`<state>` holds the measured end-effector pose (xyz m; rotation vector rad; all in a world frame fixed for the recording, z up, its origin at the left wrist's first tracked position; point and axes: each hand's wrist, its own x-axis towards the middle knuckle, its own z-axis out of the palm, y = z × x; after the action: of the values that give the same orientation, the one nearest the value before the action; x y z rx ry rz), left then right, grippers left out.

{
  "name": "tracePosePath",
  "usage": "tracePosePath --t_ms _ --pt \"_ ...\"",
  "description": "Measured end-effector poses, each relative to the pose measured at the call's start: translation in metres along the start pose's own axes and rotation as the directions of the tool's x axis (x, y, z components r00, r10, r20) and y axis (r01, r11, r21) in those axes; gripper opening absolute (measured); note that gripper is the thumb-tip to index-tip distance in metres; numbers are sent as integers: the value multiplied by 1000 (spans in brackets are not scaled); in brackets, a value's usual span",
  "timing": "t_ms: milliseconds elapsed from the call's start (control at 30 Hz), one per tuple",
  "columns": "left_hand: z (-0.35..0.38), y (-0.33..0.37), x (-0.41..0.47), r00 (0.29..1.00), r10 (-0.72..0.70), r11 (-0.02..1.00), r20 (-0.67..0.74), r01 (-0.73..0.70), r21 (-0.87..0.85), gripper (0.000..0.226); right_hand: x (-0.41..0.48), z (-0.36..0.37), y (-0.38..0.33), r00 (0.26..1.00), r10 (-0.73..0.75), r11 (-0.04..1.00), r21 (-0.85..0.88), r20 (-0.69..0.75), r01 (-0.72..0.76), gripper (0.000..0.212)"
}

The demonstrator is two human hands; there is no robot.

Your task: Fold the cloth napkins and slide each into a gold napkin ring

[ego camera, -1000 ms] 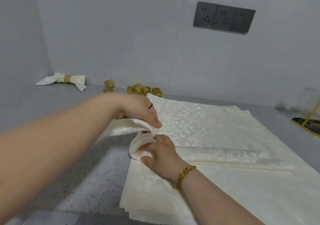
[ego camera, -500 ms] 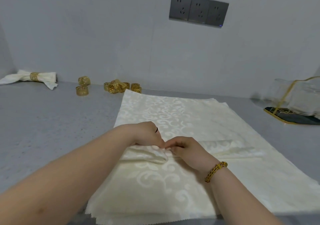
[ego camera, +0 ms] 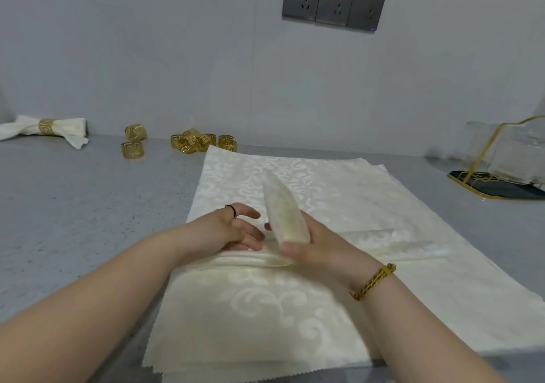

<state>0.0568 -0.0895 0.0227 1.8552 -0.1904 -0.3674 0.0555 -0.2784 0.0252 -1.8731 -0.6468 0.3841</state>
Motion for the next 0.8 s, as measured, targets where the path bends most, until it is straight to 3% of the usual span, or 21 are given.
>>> tracePosePath --t_ms 67,133,233,300,367,433,467,633,733,800 --pt "4 -7 2 992 77 990 -102 -64 127 21 0 13 5 999 -20 969 -246 -37 10 64" --pt "9 -13 -1 971 174 962 -165 -131 241 17 -2 21 13 973 -73 934 -357 -217 -10 50" --pt "18 -26 -4 950 272 913 -156 -203 354 23 -11 16 18 867 -49 989 -146 -495 -27 17" --pt "22 -31 -5 917 397 778 -45 -310 546 12 -18 6 23 821 43 999 -2 -569 -54 10" --pt "24 -32 -5 860 508 539 57 -369 757 33 -27 -4 29 781 118 991 19 -613 -135 18" --pt "24 -34 -3 790 601 356 125 -404 843 38 -38 -14 32 762 178 978 23 -622 -209 21" --pt "25 -35 -3 769 624 320 139 -413 853 37 -43 -20 33 769 205 970 22 -605 -241 19" --pt "27 -35 -2 744 656 333 128 -438 835 36 -52 -57 15 815 317 909 -90 -485 -406 9" --pt "29 -41 -2 750 652 353 113 -432 830 36 -36 -76 5 777 109 876 -309 -619 -369 12" --pt "28 -42 -3 749 653 348 110 -426 835 35 -14 -75 -1 862 36 849 -439 -506 -293 12"
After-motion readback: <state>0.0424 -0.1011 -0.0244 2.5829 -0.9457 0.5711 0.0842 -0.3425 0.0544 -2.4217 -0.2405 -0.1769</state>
